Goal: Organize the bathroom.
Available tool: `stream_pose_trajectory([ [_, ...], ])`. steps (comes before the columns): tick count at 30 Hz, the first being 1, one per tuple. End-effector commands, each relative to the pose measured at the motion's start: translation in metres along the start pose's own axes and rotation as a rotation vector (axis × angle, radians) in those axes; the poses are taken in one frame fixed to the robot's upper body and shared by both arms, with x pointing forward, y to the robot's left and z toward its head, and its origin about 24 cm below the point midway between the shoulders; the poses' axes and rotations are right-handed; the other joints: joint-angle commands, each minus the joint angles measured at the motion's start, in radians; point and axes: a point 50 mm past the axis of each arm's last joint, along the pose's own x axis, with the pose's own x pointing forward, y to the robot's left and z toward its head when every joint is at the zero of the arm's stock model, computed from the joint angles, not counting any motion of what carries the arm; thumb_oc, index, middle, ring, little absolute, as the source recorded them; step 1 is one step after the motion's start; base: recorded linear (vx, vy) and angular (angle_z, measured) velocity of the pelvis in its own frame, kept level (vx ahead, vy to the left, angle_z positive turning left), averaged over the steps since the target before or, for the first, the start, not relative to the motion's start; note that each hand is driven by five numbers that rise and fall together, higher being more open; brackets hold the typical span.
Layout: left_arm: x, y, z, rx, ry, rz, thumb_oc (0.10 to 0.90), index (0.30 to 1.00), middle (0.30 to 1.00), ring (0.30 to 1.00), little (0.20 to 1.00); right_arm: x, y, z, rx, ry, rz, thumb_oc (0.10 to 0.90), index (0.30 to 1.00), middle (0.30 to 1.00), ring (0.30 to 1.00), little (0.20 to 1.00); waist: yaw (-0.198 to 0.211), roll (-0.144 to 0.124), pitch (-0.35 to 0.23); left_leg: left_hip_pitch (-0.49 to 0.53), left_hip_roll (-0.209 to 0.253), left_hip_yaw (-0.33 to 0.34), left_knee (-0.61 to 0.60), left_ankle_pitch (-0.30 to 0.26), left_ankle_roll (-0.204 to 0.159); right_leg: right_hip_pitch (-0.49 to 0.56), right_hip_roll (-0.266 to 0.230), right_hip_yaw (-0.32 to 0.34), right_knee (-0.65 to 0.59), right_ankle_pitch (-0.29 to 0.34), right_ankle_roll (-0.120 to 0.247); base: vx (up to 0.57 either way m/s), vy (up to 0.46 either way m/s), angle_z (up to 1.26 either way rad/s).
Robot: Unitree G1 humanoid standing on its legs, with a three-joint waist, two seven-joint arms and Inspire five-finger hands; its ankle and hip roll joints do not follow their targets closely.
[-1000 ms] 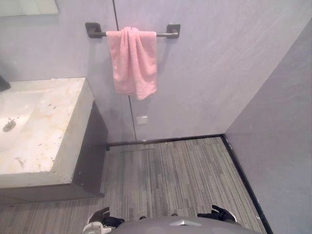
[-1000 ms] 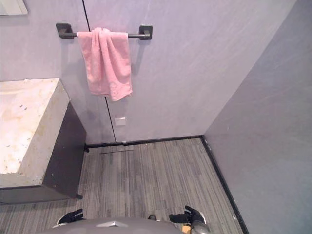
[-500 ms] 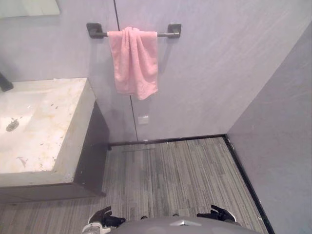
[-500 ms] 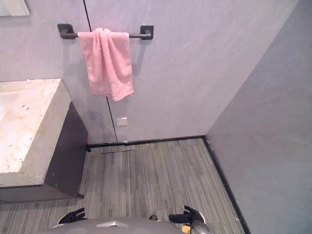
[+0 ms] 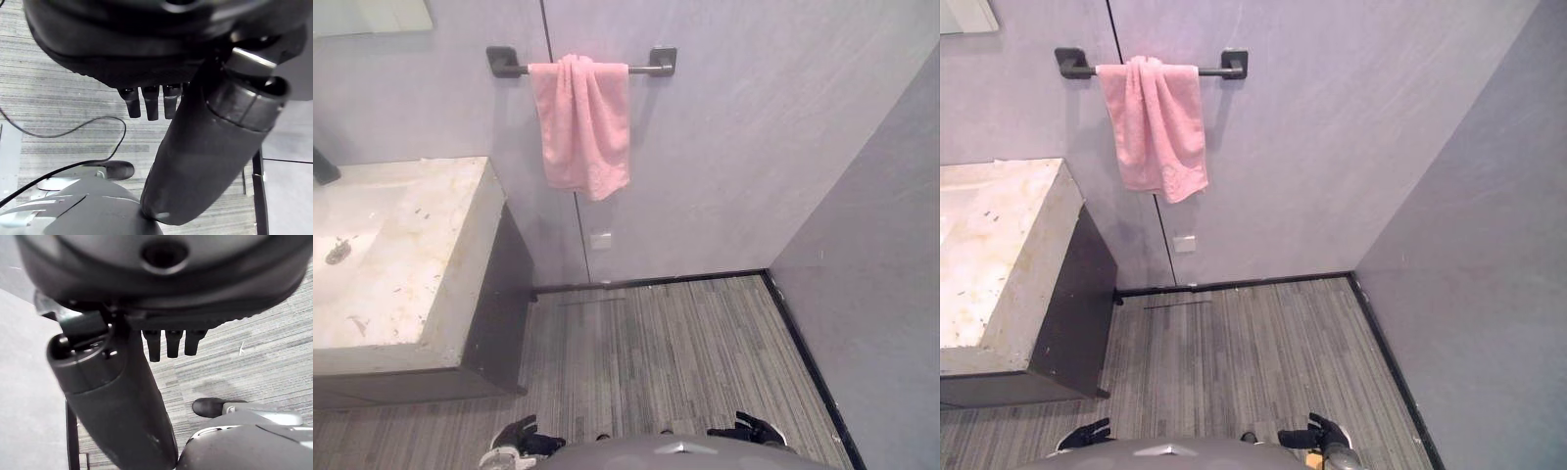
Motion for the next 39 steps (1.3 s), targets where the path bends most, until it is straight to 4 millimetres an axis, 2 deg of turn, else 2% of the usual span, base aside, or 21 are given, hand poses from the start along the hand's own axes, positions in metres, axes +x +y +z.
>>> stream_pose_trajectory([
  [1, 0.003, -0.005, 0.018, -0.090, -0.048, -0.002, 0.800, 0.900, 0.900, 0.900, 0.900, 0.004, -0.001, 0.033, -0.011, -0.124, 0.015, 0.800, 0.900, 0.900, 0.900, 0.900, 0.010, -0.006, 0.008, 0.010, 0.004, 0.007, -0.001, -0.028, -0.009, 0.015, -0.015, -0.026, 0.000, 0.000, 0.044, 0.03, -0.050, 0.02],
  [4, 0.004, -0.004, 0.024, -0.084, -0.075, -0.007, 0.800, 0.900, 0.900, 0.900, 0.900, 0.004, 0.000, 0.043, 0.002, -0.178, 0.029, 0.800, 0.900, 0.900, 0.900, 0.900, 0.011, -0.006, 0.008, 0.013, 0.007, 0.008, -0.001, -0.028, -0.011, 0.019, -0.013, -0.028, 0.000, -0.001, 0.042, 0.05, -0.074, 0.04],
  [6, 0.004, 0.000, 0.039, -0.109, -0.134, -0.011, 0.800, 0.900, 0.900, 0.900, 0.900, 0.003, 0.001, 0.062, 0.002, -0.258, 0.044, 0.800, 0.900, 0.900, 0.900, 0.900, 0.008, -0.005, 0.010, 0.016, 0.011, 0.009, -0.001, -0.026, -0.012, 0.022, -0.010, -0.027, 0.001, -0.002, 0.040, 0.06, -0.085, 0.03],
  [7, 0.004, 0.006, 0.062, -0.150, -0.214, 0.004, 0.800, 0.900, 0.900, 0.900, 0.900, -0.002, 0.005, 0.090, 0.001, -0.372, 0.062, 0.800, 0.900, 0.900, 0.900, 0.900, 0.000, -0.003, 0.008, 0.019, 0.016, 0.014, -0.001, -0.026, -0.014, 0.023, -0.004, -0.022, 0.003, -0.006, 0.036, 0.06, -0.089, 0.02],
  [10, 0.001, 0.009, 0.091, -0.170, -0.321, -0.001, 0.800, 0.900, 0.900, 0.900, 0.900, -0.010, 0.008, 0.117, 0.003, -0.494, 0.070, 0.800, 0.900, 0.900, 0.900, 0.900, -0.007, 0.000, 0.009, 0.021, 0.022, 0.021, -0.001, -0.023, -0.016, 0.022, 0.001, -0.015, 0.005, -0.007, 0.031, 0.05, -0.080, 0.01],
  [11, -0.006, 0.009, 0.124, -0.188, -0.434, -0.005, 0.800, 0.900, 0.900, 0.900, 0.900, -0.023, 0.013, 0.147, -0.014, -0.631, 0.082, 0.800, 0.900, 0.900, 0.900, 0.900, -0.013, 0.005, 0.012, 0.019, 0.027, 0.026, 0.005, -0.019, -0.020, 0.021, 0.005, -0.008, 0.007, -0.007, 0.027, 0.06, -0.086, 0.00],
  [13, -0.017, 0.009, 0.153, -0.190, -0.554, -0.014, 0.800, 0.900, 0.900, 0.900, 0.900, -0.038, 0.016, 0.171, -0.011, -0.761, 0.084, 0.800, 0.900, 0.900, 0.900, 0.900, -0.017, 0.007, 0.016, 0.017, 0.034, 0.029, 0.013, -0.016, -0.026, 0.022, 0.009, -0.002, 0.009, -0.007, 0.023, 0.07, -0.089, 0.00],
  [17, -0.049, 0.010, 0.206, -0.202, -0.821, -0.046, 0.800, 0.900, 0.900, 0.900, 0.900, -0.080, 0.024, 0.214, 0.009, -1.041, 0.098, 0.800, 0.900, 0.900, 0.900, 0.900, -0.025, -0.003, 0.034, -0.008, 0.041, 0.032, 0.110, -0.036, -0.043, 0.022, 0.006, 0.009, 0.020, -0.007, 0.009, 0.05, -0.084, 0.00],
  [20, -0.099, 0.001, 0.258, -0.197, -1.137, -0.094, 0.800, 0.900, 0.900, 0.900, 0.900, -0.122, 0.028, 0.245, 0.049, -1.304, 0.092, 0.800, 0.900, 0.900, 0.900, 0.900, -0.015, -0.045, 0.085, -0.165, 0.051, 0.043, 0.462, 0.023, -0.070, 0.019, -0.013, 0.009, 0.053, -0.011, -0.029, 0.01, -0.132, 0.05],
  [21, -0.110, -0.002, 0.266, -0.198, -1.197, -0.100, 0.800, 0.900, 0.900, 0.900, 0.900, -0.129, 0.028, 0.250, 0.061, -1.348, 0.094, 0.800, 0.900, 0.900, 0.900, 0.900, -0.013, -0.050, 0.094, -0.195, 0.060, 0.046, 0.518, 0.042, -0.075, 0.021, -0.015, 0.009, 0.058, -0.012, -0.036, 0.05, -0.149, 0.10],
  [23, -0.156, -0.020, 0.286, -0.201, -1.440, -0.136, 0.800, 0.900, 0.900, 0.900, 0.900, -0.158, 0.036, 0.266, 0.070, -1.531, 0.064, 0.800, 0.900, 0.900, 0.900, 0.900, 0.011, -0.052, 0.121, -0.298, 0.072, 0.055, 0.596, 0.078, -0.074, 0.044, -0.006, 0.022, 0.069, -0.023, -0.048, 0.15, -0.094, 0.12],
  [25, -0.166, -0.024, 0.287, -0.202, -1.491, -0.157, 0.800, 0.900, 0.900, 0.900, 0.900, -0.167, 0.039, 0.270, 0.073, -1.586, 0.056, 0.800, 0.900, 0.900, 0.900, 0.900, 0.020, -0.047, 0.124, -0.305, 0.074, 0.070, 0.561, 0.081, -0.072, 0.056, 0.001, 0.026, 0.067, -0.030, -0.046, 0.21, -0.010, -0.03],
  [26, -0.182, -0.033, 0.289, -0.202, -1.549, -0.183, 0.800, 0.900, 0.900, 0.900, 0.900, -0.182, 0.044, 0.278, 0.075, -1.648, 0.053, 0.800, 0.900, 0.900, 0.900, 0.900, 0.034, -0.032, 0.123, -0.301, 0.077, 0.111, 0.444, 0.094, -0.069, 0.075, 0.019, 0.026, 0.057, -0.043, -0.040, 0.32, 0.030, -0.01],
  [28, -0.191, -0.037, 0.289, -0.203, -1.583, -0.199, 0.800, 0.900, 0.900, 0.900, 0.900, -0.192, 0.047, 0.282, 0.074, -1.702, 0.058, 0.800, 0.900, 0.900, 0.900, 0.900, 0.043, -0.014, 0.118, -0.299, 0.085, 0.155, 0.319, 0.128, -0.074, 0.096, 0.038, 0.025, 0.044, -0.054, -0.036, 0.38, 0.056, -0.01],
  [29, -0.199, -0.044, 0.287, -0.222, -1.591, -0.262, 0.800, 0.900, 0.900, 0.900, 0.900, -0.205, 0.046, 0.283, 0.077, -1.759, 0.056, 0.800, 0.900, 0.900, 0.900, 0.900, 0.056, 0.009, 0.109, -0.317, 0.091, 0.202, 0.185, 0.206, -0.090, 0.132, 0.065, 0.023, 0.031, -0.073, -0.032, 0.44, 0.052, 0.05],
  [30, -0.201, -0.048, 0.284, -0.224, -1.584, -0.293, 0.800, 0.900, 0.900, 0.900, 0.900, -0.208, 0.044, 0.281, 0.082, -1.781, 0.050, 0.800, 0.900, 0.900, 0.900, 0.900, 0.065, 0.016, 0.105, -0.324, 0.087, 0.215, 0.138, 0.247, -0.098, 0.152, 0.071, 0.023, 0.027, -0.082, -0.031, 0.41, 0.038, 0.13],
  [32, -0.201, -0.055, 0.277, -0.226, -1.566, -0.338, 0.800, 0.900, 0.900, 0.900, 0.900, -0.214, 0.040, 0.279, 0.116, -1.812, 0.039, 0.800, 0.900, 0.900, 0.900, 0.900, 0.083, 0.018, 0.096, -0.339, 0.079, 0.215, 0.116, 0.286, -0.107, 0.183, 0.080, 0.017, 0.024, -0.104, -0.035, 0.29, -0.022, 0.06],
  [33, -0.201, -0.056, 0.276, -0.219, -1.565, -0.347, 0.800, 0.900, 0.900, 0.900, 0.900, -0.215, 0.040, 0.280, 0.124, -1.817, 0.036, 0.800, 0.900, 0.900, 0.900, 0.900, 0.086, 0.018, 0.093, -0.341, 0.078, 0.215, 0.118, 0.285, -0.108, 0.186, 0.080, 0.015, 0.026, -0.109, -0.036, 0.39, -0.001, -0.11],
  [34, -0.203, -0.060, 0.273, -0.194, -1.567, -0.362, 0.800, 0.900, 0.900, 0.900, 0.900, -0.220, 0.041, 0.284, 0.143, -1.848, 0.026, 0.800, 0.900, 0.900, 0.900, 0.900, 0.098, 0.009, 0.078, -0.321, 0.048, 0.207, 0.098, 0.216, -0.080, 0.184, 0.071, 0.024, 0.045, -0.119, -0.029, 0.34, 0.040, -0.22],
  [37, -0.206, -0.062, 0.268, -0.182, -1.556, -0.359, 0.800, 0.900, 0.900, 0.900, 0.900, -0.225, 0.046, 0.286, 0.169, -1.871, -0.008, 0.800, 0.900, 0.900, 0.900, 0.900, 0.125, 0.002, 0.059, -0.286, 0.013, 0.181, 0.067, 0.160, -0.043, 0.198, 0.045, 0.018, 0.066, -0.140, -0.010, 0.26, 0.035, -0.55],
  [39, -0.206, -0.058, 0.267, -0.179, -1.560, -0.367, 0.800, 0.900, 0.900, 0.900, 0.900, -0.230, 0.049, 0.288, 0.228, -1.882, -0.034, 0.800, 0.900, 0.900, 0.900, 0.900, 0.137, -0.017, 0.035, -0.224, -0.013, 0.148, 0.020, 0.123, 0.005, 0.146, -0.035, -0.037, 0.211, -0.061, 0.071, 0.21, 0.029, -0.66],
])
